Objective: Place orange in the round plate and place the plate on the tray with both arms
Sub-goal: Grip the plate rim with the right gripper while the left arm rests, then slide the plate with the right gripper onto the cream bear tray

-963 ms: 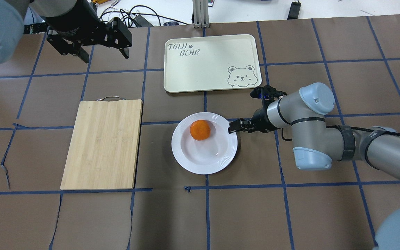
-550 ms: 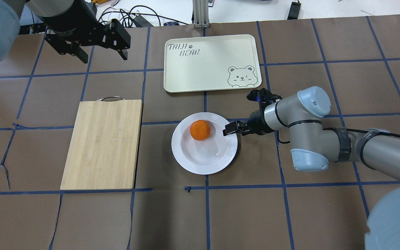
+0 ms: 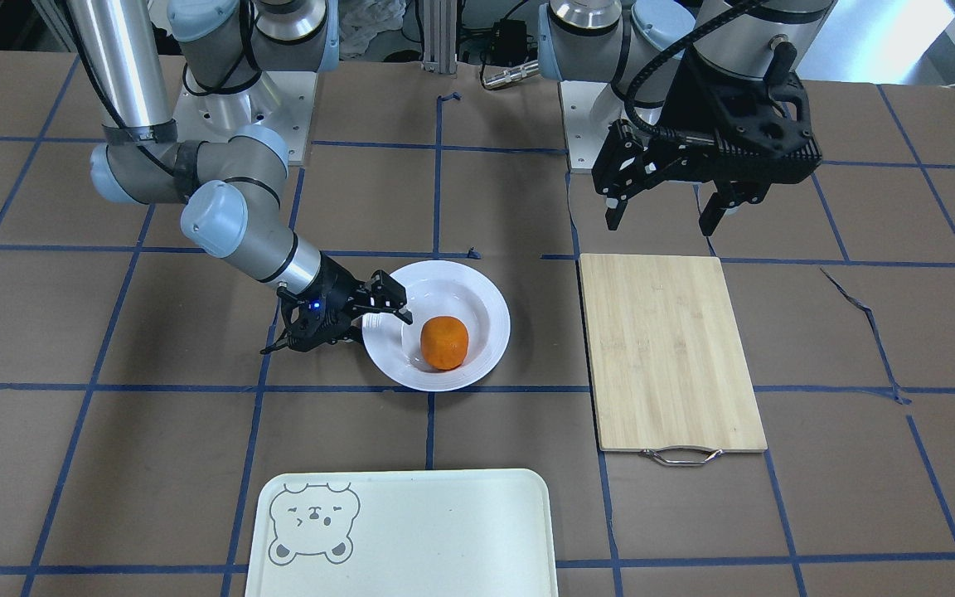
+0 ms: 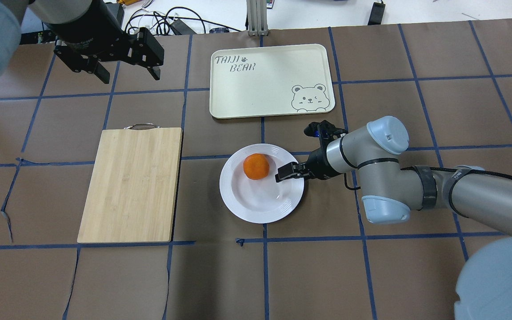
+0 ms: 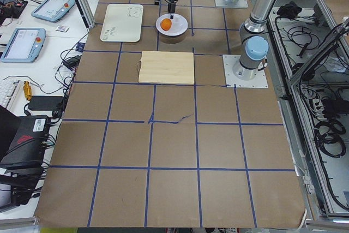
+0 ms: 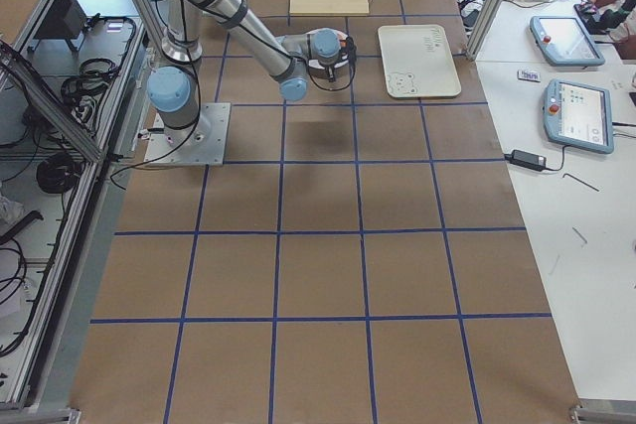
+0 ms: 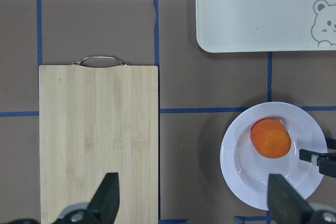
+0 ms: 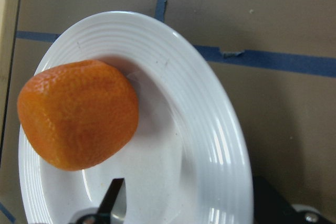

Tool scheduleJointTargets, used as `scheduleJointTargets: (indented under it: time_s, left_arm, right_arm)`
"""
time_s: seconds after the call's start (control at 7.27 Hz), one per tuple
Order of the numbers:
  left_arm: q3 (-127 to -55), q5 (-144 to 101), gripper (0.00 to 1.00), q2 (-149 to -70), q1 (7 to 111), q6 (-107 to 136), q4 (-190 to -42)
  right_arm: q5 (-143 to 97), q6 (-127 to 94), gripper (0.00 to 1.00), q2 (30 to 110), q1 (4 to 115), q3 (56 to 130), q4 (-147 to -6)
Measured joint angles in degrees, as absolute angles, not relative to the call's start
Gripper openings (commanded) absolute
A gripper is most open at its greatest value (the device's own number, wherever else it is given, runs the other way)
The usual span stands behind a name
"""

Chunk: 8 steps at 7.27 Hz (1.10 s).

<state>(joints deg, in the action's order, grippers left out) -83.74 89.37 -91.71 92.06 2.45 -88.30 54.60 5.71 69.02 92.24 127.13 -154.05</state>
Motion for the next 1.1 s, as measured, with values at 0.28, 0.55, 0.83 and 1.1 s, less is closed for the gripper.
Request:
scheduleJointTargets:
  time_s: [0.28, 0.55, 0.83, 1.1]
  left_arm:
    - [-84.0, 89.5, 1.00, -91.5, 92.0, 2.4, -88.3]
    - [-84.1, 89.5, 1.00, -91.4, 92.0, 2.4, -88.3]
    - [-84.1, 89.6, 1.00, -91.3, 91.9, 2.4, -88.3]
    - [-84.0, 89.6, 1.00, -91.3, 91.9, 2.5, -88.3]
  right_arm:
    - [54.6, 4.1, 0.17, 69.1, 92.9, 127.0, -154.2]
    - [54.8, 3.8, 0.00, 69.1, 93.0, 126.8, -154.2]
    - [54.8, 3.8, 0.00, 69.1, 92.9, 126.7, -154.1]
    - [54.2, 3.7, 0.00, 69.1, 92.7, 125.4, -153.8]
